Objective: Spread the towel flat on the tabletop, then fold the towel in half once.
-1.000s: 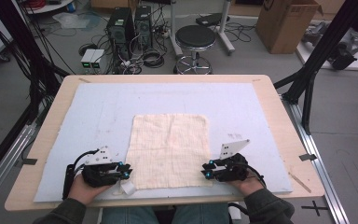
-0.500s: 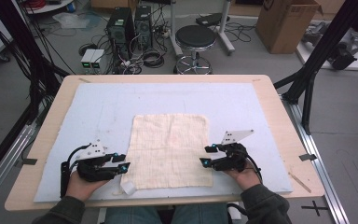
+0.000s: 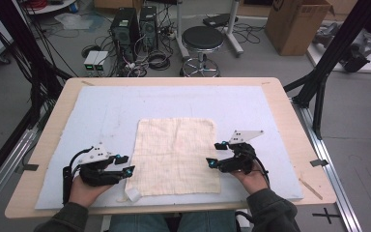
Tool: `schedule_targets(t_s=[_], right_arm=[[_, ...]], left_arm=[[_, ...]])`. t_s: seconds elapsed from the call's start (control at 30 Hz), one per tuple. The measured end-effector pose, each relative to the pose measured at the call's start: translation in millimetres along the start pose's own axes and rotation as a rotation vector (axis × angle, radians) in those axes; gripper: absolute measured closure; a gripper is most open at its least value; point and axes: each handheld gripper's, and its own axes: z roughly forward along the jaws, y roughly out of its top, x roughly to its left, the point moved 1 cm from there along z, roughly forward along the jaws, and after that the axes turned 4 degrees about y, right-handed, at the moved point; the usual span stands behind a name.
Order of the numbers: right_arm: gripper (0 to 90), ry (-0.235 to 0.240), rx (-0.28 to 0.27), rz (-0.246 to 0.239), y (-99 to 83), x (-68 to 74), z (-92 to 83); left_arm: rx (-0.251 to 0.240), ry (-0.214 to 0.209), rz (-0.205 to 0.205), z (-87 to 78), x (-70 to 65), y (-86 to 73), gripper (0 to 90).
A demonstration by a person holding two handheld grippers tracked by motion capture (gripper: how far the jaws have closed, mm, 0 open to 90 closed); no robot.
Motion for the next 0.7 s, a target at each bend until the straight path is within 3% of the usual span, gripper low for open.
schedule_targets(t_s=[0.7], right_arm=[[27.1, -0.002, 0.073, -0.013, -2.1, 1.6, 9.0]], left_arm=[[0.016, 0.006, 0.001, 1.7, 2.3, 1.5, 46.9]])
